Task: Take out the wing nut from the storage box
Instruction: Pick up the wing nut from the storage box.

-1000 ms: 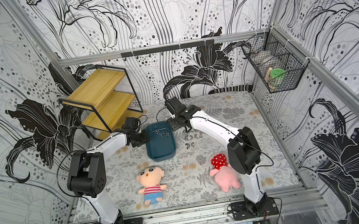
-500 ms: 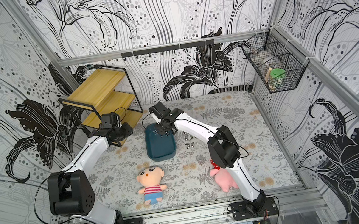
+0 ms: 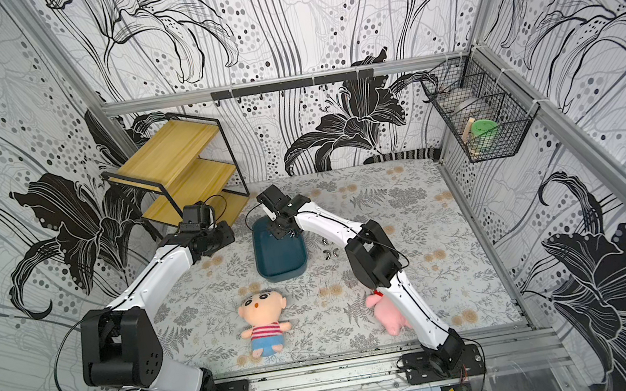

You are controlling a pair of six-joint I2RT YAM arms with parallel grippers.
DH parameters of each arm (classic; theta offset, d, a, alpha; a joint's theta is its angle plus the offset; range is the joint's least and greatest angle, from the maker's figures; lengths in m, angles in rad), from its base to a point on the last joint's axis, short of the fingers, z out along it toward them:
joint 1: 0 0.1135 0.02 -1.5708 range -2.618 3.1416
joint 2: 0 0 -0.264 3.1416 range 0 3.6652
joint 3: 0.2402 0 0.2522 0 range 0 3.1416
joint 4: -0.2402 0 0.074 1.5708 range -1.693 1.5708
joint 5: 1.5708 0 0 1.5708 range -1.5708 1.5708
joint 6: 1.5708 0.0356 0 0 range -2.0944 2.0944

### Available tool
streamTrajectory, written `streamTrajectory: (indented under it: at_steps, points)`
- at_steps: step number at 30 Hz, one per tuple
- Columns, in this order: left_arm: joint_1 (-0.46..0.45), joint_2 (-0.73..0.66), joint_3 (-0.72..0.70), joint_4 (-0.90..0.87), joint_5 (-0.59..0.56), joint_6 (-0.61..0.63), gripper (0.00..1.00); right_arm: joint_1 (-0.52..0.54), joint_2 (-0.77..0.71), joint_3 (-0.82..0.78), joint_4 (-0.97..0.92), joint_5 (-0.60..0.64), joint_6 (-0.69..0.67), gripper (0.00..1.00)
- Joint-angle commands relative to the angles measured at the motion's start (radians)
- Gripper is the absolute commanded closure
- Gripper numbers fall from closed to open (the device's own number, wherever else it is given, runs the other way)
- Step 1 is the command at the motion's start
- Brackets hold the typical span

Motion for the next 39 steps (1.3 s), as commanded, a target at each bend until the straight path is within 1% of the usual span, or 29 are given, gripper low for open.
streamTrajectory:
  at_steps: [1,7,12,16,19,29,34,39]
  points:
    - [-0.001,-0.013,-0.015,0.008,-0.038,0.005,0.60,0.001,0.055,0.054,0.035,0.030,-0.015,0.55]
    - [-0.001,-0.008,-0.021,0.013,-0.031,0.004,0.60,0.001,0.104,0.103,0.067,0.041,-0.020,0.56]
    - [-0.001,-0.009,-0.022,0.013,-0.029,0.006,0.60,0.001,0.155,0.165,0.051,0.040,-0.026,0.57]
    - [-0.001,-0.011,-0.022,0.013,-0.023,0.008,0.60,0.001,0.170,0.164,0.073,0.041,-0.027,0.57]
    - [-0.001,-0.010,-0.020,0.008,-0.025,0.014,0.60,0.000,0.189,0.188,0.057,0.037,-0.027,0.58]
    - [-0.001,0.002,-0.011,0.013,-0.020,0.017,0.61,0.000,0.201,0.147,0.099,0.047,-0.032,0.61]
    - [-0.001,0.000,-0.006,0.006,-0.023,0.020,0.61,0.000,0.228,0.172,0.088,0.043,-0.032,0.65]
    - [-0.001,0.002,0.005,0.002,-0.023,0.025,0.62,0.000,0.235,0.171,0.081,0.050,-0.036,0.66]
